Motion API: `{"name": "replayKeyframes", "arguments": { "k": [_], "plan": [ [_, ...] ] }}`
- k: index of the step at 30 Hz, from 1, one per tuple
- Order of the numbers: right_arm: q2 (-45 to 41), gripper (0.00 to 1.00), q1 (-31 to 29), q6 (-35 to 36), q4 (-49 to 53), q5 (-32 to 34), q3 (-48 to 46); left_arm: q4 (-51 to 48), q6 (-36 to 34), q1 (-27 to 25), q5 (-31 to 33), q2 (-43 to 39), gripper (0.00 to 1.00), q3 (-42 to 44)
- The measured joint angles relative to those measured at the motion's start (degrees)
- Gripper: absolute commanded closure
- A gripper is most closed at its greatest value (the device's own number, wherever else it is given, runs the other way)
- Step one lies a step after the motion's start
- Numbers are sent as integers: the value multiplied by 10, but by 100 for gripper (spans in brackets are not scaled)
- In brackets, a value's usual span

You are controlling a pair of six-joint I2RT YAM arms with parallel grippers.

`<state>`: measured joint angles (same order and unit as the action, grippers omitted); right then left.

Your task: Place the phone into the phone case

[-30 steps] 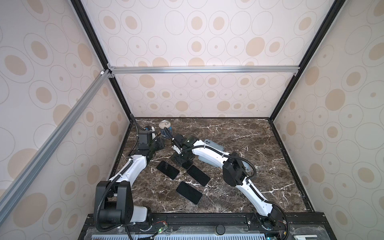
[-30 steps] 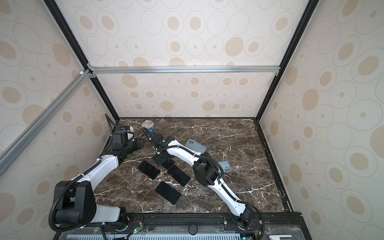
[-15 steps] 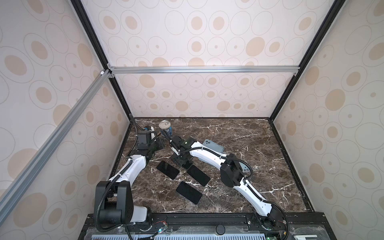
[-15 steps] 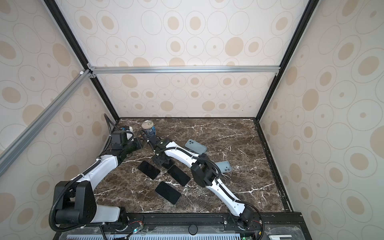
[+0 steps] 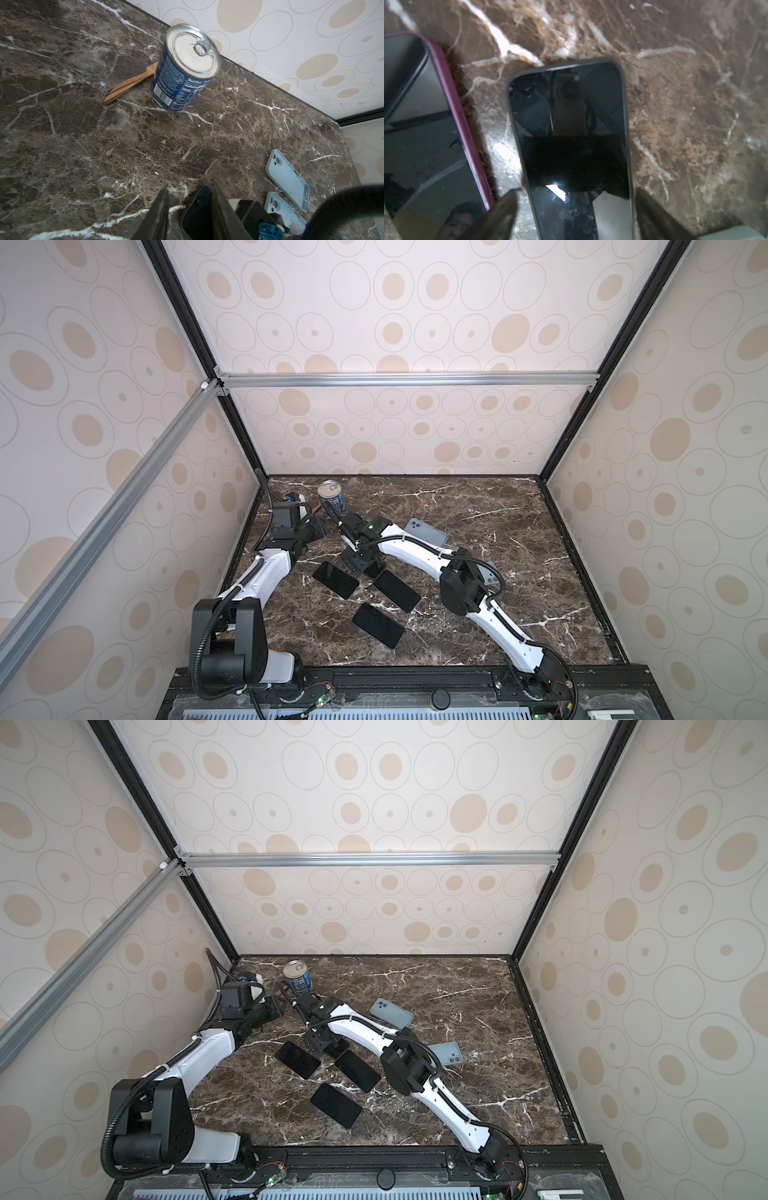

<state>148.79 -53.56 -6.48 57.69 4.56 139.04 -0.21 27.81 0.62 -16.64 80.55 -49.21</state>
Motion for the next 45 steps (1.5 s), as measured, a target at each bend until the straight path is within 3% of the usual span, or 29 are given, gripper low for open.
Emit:
{"name": "replayKeyframes", "arguments": {
  "k": [8, 19, 30, 39, 45],
  "plan": [
    [-1, 3, 0, 8, -2, 8, -8, 1, 0, 0, -2, 5, 65, 0],
    [2, 24, 26, -23, -24, -59, -16, 1, 0, 2, -5, 7, 65, 0],
    [50, 27, 83, -72, -39, -57, 68, 1, 0, 11, -2, 12, 65, 0],
    [69, 27, 156, -139, -105, -57, 89, 1, 0, 16, 2, 33, 65, 0],
    [80, 24, 169, -161, -170, -65, 90, 1, 0, 16, 3, 35, 65, 0]
  ]
}}
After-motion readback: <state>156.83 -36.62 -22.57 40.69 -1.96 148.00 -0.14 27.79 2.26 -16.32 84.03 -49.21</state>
